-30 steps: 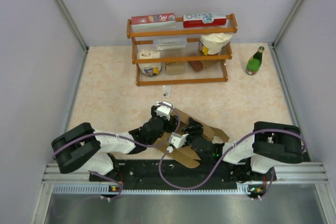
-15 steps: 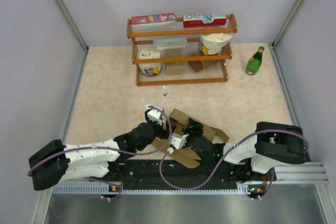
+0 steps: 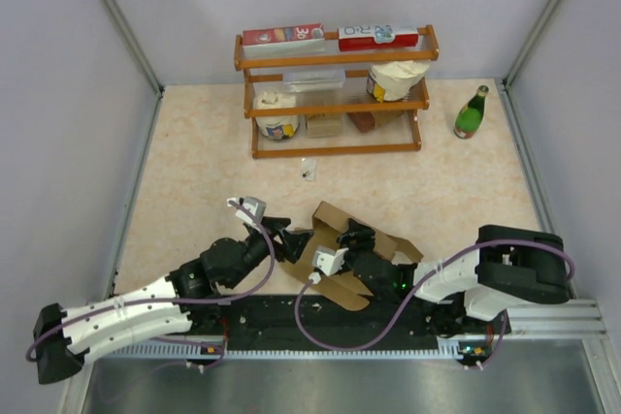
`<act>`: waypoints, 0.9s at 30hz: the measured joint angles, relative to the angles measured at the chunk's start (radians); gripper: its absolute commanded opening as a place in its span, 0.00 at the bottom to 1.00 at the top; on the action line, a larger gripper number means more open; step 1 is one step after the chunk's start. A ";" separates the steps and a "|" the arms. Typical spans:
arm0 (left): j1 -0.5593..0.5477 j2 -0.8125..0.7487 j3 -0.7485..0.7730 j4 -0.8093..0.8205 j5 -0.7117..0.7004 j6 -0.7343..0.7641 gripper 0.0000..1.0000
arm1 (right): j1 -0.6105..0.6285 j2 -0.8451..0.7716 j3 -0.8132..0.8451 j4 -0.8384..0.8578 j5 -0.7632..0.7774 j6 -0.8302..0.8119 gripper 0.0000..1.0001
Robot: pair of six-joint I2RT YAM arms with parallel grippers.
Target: Fold the paper box
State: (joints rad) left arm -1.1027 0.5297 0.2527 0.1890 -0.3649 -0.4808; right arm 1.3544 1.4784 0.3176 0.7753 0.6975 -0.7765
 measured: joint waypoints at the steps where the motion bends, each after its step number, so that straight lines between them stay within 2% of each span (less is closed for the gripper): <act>1: 0.000 -0.013 0.000 -0.011 -0.003 -0.001 0.80 | 0.000 -0.002 0.002 -0.004 0.000 0.002 0.59; 6: 0.000 -0.027 0.000 -0.072 -0.022 -0.003 0.80 | 0.000 -0.020 0.006 -0.027 -0.015 0.016 0.60; 12: 0.000 -0.009 0.005 -0.101 -0.034 -0.008 0.80 | 0.000 -0.060 0.006 -0.077 -0.045 0.035 0.68; 18: 0.000 -0.009 0.014 -0.104 -0.062 -0.008 0.80 | 0.000 -0.164 0.053 -0.240 -0.100 0.085 0.75; 27: 0.000 -0.037 0.047 -0.107 -0.082 0.005 0.83 | 0.000 -0.333 0.127 -0.462 -0.181 0.202 0.76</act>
State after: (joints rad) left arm -1.1027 0.4923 0.2996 0.0822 -0.4465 -0.4759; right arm 1.3548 1.1458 0.4442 0.3134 0.5167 -0.5743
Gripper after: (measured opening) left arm 0.813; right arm 0.761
